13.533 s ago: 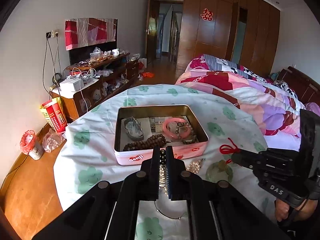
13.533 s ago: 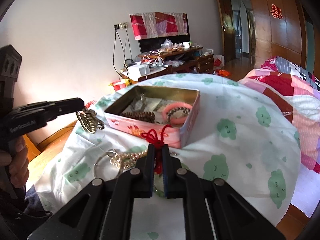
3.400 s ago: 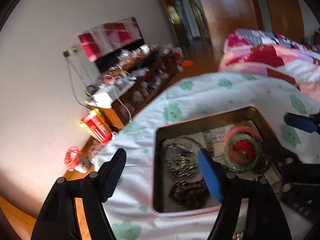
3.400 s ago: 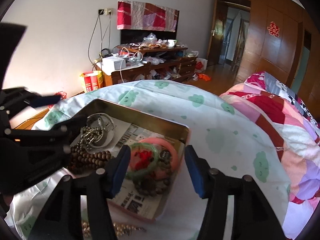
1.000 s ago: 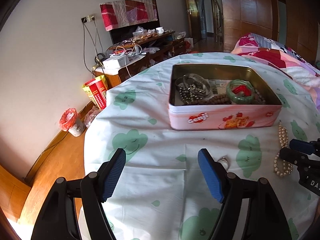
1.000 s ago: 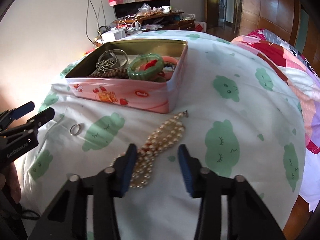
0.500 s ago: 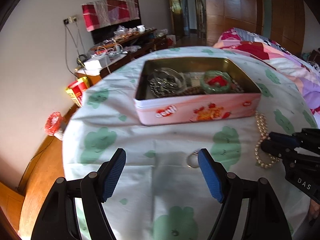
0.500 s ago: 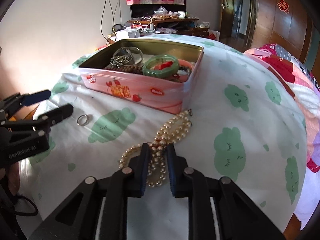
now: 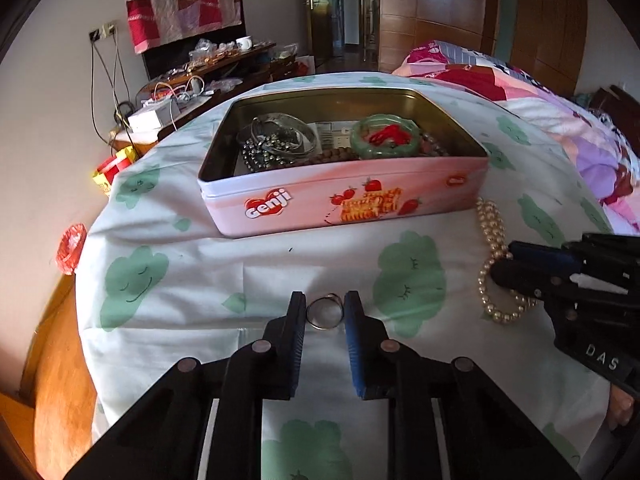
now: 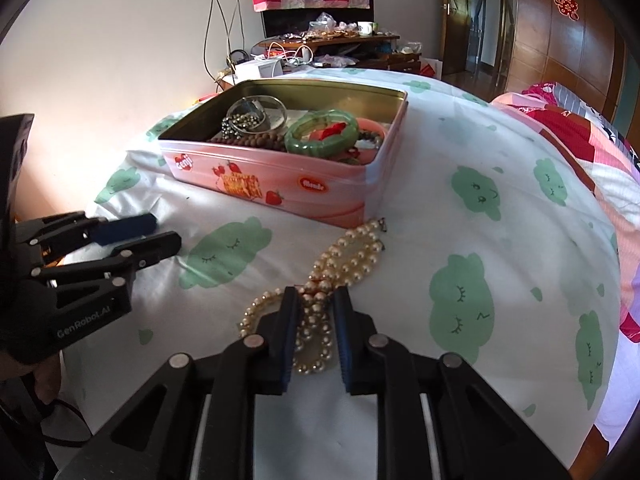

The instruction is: Organize jewelry

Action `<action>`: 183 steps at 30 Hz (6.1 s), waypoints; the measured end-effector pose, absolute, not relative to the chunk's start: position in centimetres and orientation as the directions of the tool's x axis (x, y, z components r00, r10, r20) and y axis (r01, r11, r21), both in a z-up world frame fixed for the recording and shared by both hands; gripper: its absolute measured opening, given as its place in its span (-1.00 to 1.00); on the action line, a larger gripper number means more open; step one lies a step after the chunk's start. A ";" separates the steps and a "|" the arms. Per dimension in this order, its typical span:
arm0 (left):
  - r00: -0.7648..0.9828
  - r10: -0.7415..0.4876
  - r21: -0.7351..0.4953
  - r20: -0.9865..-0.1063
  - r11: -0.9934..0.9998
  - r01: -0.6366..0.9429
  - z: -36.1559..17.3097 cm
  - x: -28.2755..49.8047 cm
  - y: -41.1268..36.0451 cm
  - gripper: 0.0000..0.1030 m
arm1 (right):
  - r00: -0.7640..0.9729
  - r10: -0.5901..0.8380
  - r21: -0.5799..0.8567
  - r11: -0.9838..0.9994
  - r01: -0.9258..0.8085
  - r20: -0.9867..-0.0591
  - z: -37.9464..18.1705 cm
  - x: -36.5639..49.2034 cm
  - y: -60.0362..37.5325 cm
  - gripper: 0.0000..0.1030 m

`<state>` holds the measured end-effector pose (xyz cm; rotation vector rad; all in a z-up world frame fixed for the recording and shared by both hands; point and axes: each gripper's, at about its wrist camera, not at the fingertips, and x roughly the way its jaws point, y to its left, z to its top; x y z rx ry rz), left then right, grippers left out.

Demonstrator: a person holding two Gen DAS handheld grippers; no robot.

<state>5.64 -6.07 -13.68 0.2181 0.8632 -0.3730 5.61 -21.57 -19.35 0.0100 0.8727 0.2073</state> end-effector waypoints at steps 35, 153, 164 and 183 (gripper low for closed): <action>0.672 -0.210 0.047 -0.710 0.938 0.342 -10.5 5.4 -3.0 -0.62 | 0.661 0.097 -0.020 0.986 -0.166 -0.744 -17.9 4.9 -21.5 -0.83; 0.761 -0.107 0.141 -0.640 0.957 0.253 -6.2 13.5 -4.6 0.46 | 0.820 0.048 -0.085 0.989 -0.117 -0.571 -13.1 11.6 -21.2 0.10; 0.760 -0.099 0.136 -0.643 0.961 0.241 -6.1 13.3 -4.0 0.46 | 0.825 0.046 -0.087 0.990 -0.115 -0.564 -12.8 11.2 -21.3 0.14; 0.758 -0.094 0.140 -0.646 0.961 0.239 -6.0 13.1 -3.7 0.46 | 0.828 0.052 -0.083 0.989 -0.119 -0.558 -12.6 11.2 -21.4 0.20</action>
